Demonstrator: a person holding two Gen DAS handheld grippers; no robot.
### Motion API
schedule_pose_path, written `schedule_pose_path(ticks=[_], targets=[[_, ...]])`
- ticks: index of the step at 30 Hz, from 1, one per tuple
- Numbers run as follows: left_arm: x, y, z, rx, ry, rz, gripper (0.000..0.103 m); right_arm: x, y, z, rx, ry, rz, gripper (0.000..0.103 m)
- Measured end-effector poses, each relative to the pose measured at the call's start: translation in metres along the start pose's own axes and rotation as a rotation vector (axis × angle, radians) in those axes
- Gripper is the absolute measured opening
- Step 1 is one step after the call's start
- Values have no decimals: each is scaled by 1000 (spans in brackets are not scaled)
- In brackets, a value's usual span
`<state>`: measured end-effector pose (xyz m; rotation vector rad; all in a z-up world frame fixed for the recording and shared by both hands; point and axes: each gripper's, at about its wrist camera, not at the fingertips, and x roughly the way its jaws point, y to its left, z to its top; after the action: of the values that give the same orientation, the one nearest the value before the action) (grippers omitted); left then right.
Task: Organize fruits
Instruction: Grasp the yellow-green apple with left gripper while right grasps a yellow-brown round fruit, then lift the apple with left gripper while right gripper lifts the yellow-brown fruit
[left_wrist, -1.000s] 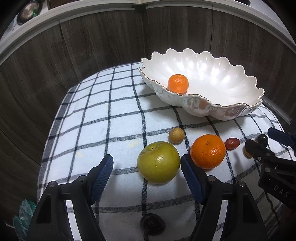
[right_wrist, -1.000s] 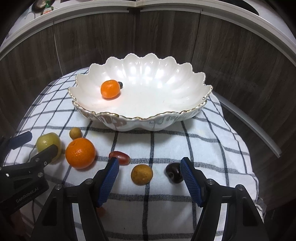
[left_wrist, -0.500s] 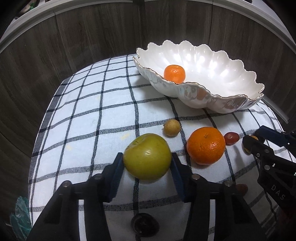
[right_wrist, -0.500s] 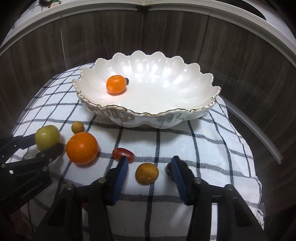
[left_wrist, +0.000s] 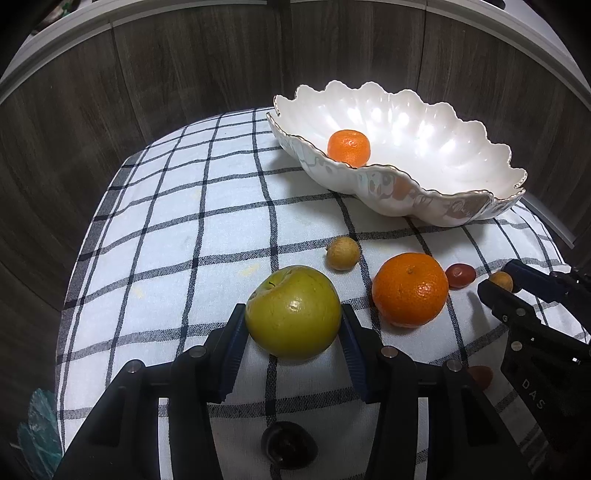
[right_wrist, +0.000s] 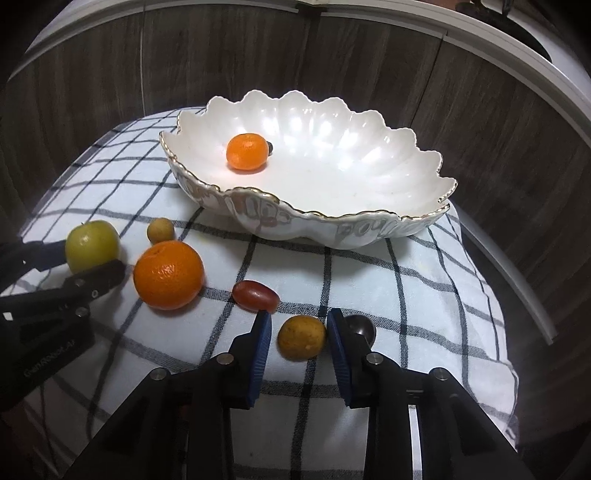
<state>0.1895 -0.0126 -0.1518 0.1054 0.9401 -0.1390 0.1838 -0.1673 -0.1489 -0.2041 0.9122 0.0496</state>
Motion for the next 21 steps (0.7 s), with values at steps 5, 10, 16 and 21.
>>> schedule_pose_path(ticks=[5,10,16,21], targets=[[-3,1,1,-4,-7,3,48,1,-1,0,-5,4,-8,29],[-8,0,2,-3,-19,4,48,1,-5,1,22,8,16,28],[-13,1,3,-5,-32,7,48,-5,-8,3,40,-9,26,27],[-19,-1,5,-5,-38,14,48,-9,-11,5,54,-19,29,27]])
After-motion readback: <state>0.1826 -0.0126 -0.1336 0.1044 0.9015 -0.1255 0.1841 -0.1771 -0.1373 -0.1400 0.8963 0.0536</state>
